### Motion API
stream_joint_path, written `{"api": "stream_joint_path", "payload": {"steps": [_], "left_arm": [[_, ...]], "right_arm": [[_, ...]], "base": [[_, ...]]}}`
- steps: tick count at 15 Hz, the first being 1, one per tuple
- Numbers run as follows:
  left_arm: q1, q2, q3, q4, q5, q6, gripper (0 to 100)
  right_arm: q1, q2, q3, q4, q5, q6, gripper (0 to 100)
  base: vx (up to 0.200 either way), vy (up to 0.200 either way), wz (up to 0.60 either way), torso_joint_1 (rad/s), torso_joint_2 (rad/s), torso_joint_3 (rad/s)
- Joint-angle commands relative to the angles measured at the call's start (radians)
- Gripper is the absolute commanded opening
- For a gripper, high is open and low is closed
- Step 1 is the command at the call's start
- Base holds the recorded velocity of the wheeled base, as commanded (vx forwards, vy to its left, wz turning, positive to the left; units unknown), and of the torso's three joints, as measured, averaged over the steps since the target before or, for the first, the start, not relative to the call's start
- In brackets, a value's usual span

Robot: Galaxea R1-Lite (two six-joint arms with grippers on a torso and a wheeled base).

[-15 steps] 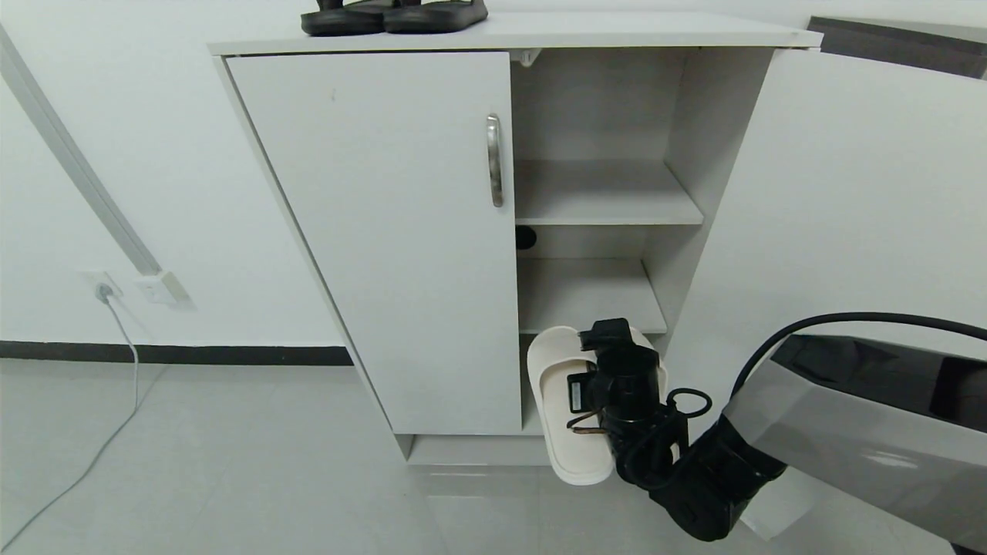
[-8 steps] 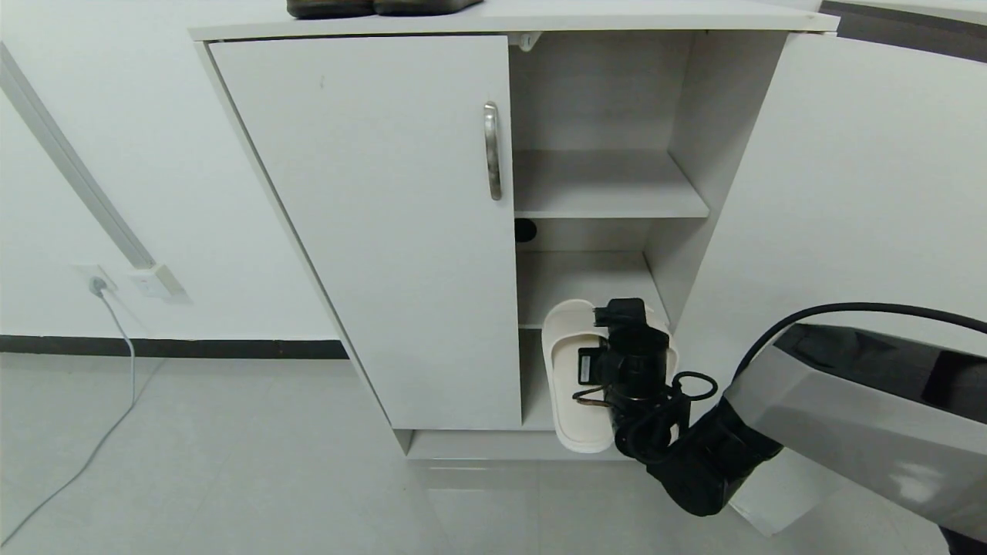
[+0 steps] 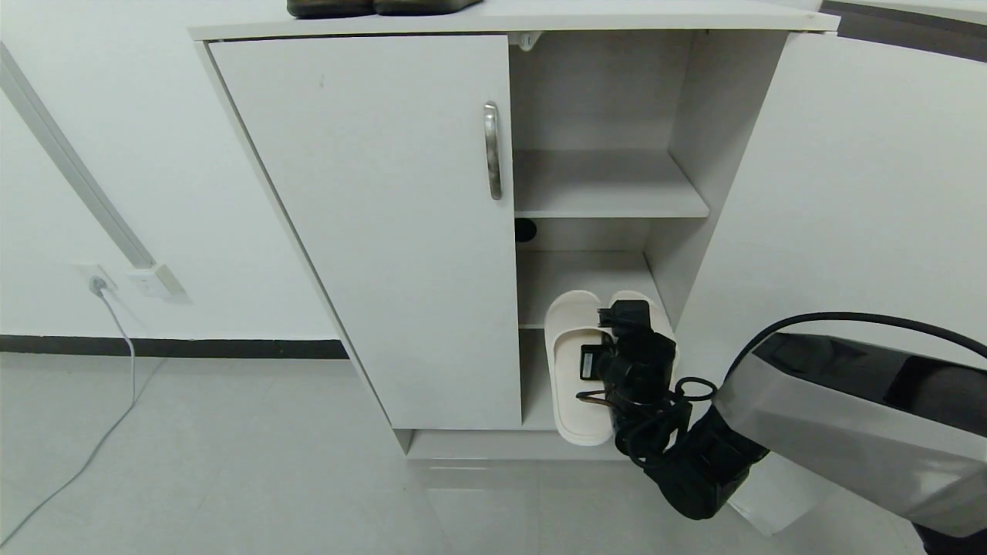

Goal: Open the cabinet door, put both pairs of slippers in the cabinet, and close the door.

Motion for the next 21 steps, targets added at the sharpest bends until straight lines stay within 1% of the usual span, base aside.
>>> {"api": "stream_joint_path", "payload": {"steps": [1, 10, 16, 21], "left_arm": [[0.000, 0.002, 0.000, 0.001, 0.000, 0.000, 0], [0.000, 0.002, 0.000, 0.001, 0.000, -0.002, 0], [0.000, 0.002, 0.000, 0.001, 0.000, 0.000, 0], [0.000, 0.002, 0.000, -0.001, 0.000, -0.002, 0]], "right_arm": [[-0.001, 0.034, 0.005, 0.001, 0.000, 0.004, 0], [-0.007, 0.042, 0.005, 0.002, 0.000, 0.005, 0], [-0.013, 0.034, 0.001, 0.004, 0.000, 0.001, 0], [-0.043, 0.021, -0.002, 0.022, 0.021, -0.002, 0]], "base": [[0.000, 0.000, 0.00, 0.000, 0.00, 0.000], [0.000, 0.000, 0.00, 0.000, 0.00, 0.000], [0.200, 0.000, 0.00, 0.002, 0.00, 0.002], [0.000, 0.000, 0.00, 0.000, 0.00, 0.000]]}}
